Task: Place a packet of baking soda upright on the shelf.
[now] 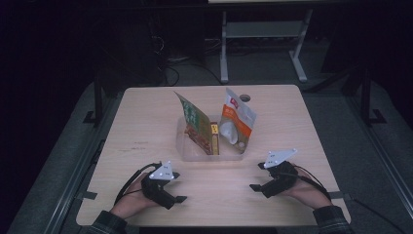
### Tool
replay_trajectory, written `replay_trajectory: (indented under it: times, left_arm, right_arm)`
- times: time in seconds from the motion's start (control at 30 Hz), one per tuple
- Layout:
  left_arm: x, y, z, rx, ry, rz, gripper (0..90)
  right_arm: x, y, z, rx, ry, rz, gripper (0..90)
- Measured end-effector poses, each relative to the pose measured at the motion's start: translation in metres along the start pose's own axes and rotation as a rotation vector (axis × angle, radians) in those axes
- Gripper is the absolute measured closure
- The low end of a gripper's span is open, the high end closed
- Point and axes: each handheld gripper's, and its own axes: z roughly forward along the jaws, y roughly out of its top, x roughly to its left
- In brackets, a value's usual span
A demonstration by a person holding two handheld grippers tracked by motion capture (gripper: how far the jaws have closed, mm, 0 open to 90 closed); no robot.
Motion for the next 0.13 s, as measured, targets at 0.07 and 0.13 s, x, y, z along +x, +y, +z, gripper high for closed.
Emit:
replay_trajectory:
  times: [0.07,0.13]
  left_arm:
    - [0.0003,-0.0002,-0.0006,0.004,0.000,0.004,14.5]
    - [0.0007,-0.0001,-0.0009,0.002,0.001,0.007,14.3]
  right_arm:
    - [-0.0004,0.0003,-0.0009,-0.011,-0.005,-0.001,15.4]
    - [-0.0006,0.0008,-0.0019,-0.031,-0.010,0.012,14.6]
